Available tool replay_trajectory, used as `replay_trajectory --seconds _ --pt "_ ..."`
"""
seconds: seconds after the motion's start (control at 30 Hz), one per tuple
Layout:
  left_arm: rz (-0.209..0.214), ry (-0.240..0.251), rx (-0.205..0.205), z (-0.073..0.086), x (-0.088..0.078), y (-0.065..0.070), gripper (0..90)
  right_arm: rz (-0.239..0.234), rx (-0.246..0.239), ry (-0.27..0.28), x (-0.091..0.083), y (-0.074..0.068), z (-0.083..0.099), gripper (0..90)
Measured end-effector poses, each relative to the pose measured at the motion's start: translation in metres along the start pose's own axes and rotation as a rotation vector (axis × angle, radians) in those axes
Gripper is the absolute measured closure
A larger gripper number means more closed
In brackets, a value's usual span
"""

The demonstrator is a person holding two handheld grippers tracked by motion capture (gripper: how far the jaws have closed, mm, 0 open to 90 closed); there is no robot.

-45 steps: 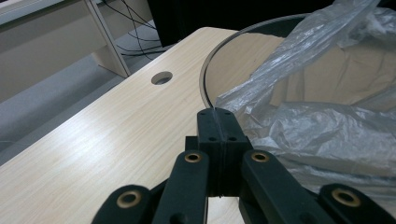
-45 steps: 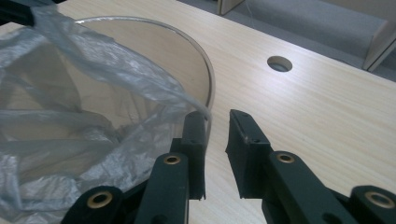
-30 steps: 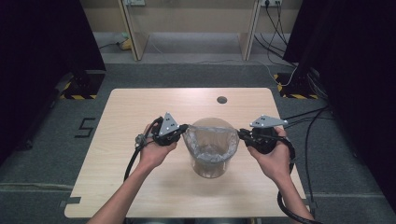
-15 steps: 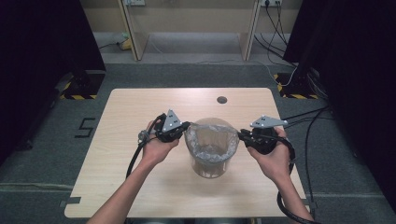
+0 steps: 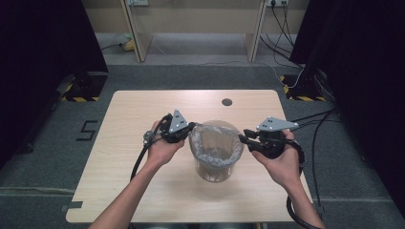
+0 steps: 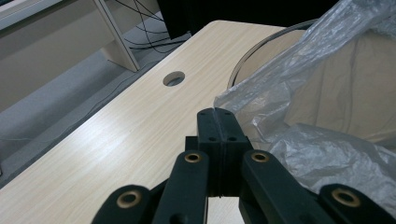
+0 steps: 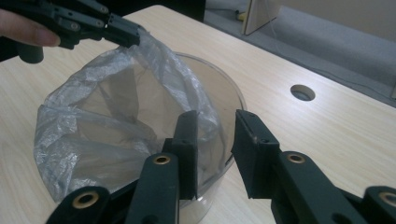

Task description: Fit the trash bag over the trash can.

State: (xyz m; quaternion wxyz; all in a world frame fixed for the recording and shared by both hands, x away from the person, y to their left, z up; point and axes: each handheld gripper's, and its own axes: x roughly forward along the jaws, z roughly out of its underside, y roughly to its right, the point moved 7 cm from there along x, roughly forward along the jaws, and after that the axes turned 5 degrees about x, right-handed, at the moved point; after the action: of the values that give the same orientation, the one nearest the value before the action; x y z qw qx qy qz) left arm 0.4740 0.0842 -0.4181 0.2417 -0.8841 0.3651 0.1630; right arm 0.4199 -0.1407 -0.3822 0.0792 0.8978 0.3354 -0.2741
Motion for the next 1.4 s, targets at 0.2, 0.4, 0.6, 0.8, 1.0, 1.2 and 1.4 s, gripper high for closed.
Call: replay_trajectory --seconds 0.2,0.4,0.6,0.8,1.0,1.2,1.4 --pt "0.002 -0.008 0.020 -0.003 0.003 -0.001 90.0 0.016 0.047 -0.038 0.013 0.009 0.008 86.4" --pt "0.010 -0.013 0.043 -0.006 0.008 -0.001 89.9 0.076 0.103 -0.043 0.019 0.023 0.018 86.6" --pt "0.026 0.014 0.044 -0.009 0.000 -0.003 79.6 0.068 0.107 -0.051 0.022 0.023 0.021 88.1" --pt "0.050 0.030 0.052 -0.012 -0.008 -0.001 73.4 0.087 0.108 -0.004 0.008 0.024 0.011 79.5" --pt "0.059 0.053 0.029 -0.015 -0.013 -0.003 70.2 0.070 0.095 0.041 -0.004 0.019 -0.005 71.7" --pt "0.080 0.056 0.027 -0.017 -0.012 -0.005 70.4 -0.002 0.076 0.047 0.001 0.007 -0.013 65.4" --pt "0.099 0.053 0.035 -0.020 -0.011 -0.006 70.5 -0.021 0.056 0.030 0.007 0.003 -0.017 64.4"
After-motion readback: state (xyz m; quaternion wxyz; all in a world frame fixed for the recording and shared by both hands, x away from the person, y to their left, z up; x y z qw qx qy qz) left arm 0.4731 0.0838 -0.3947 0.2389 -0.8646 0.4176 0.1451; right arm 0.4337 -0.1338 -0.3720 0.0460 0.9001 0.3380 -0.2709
